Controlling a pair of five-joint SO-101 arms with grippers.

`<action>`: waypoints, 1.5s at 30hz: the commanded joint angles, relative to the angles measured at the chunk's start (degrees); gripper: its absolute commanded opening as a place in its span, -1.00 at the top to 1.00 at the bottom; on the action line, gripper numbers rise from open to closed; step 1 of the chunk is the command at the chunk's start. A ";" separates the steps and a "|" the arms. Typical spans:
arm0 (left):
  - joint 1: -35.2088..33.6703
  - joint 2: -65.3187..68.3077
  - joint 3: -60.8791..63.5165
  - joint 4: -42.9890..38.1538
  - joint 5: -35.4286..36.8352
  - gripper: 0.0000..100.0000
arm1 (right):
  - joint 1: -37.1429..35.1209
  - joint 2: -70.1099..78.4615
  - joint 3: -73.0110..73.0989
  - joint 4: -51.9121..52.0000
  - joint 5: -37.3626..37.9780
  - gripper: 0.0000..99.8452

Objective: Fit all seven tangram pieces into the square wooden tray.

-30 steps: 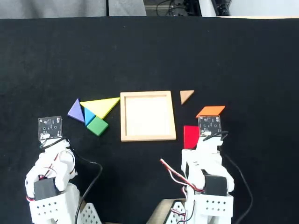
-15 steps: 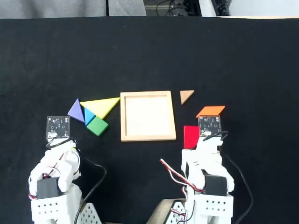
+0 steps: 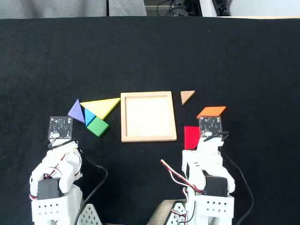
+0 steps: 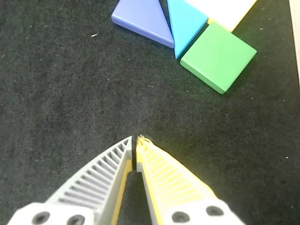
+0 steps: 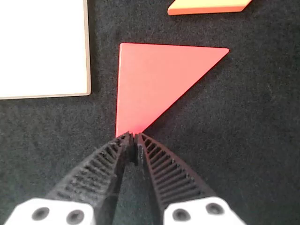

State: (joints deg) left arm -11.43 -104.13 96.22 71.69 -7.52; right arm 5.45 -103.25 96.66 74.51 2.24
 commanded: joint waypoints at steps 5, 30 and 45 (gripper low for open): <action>-4.79 -0.35 -1.98 -20.48 -0.26 0.93 | 0.62 -5.05 -0.13 -16.79 0.44 0.97; 3.21 0.09 -11.38 -31.47 9.41 0.93 | -14.07 -5.05 -0.13 -53.10 0.53 0.97; 9.01 0.09 -9.19 -24.09 2.81 0.93 | -9.85 -5.05 -1.01 -45.10 0.53 0.68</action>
State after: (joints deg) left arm -3.25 -104.13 90.95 46.20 -4.26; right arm -6.51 -103.25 96.66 26.42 2.07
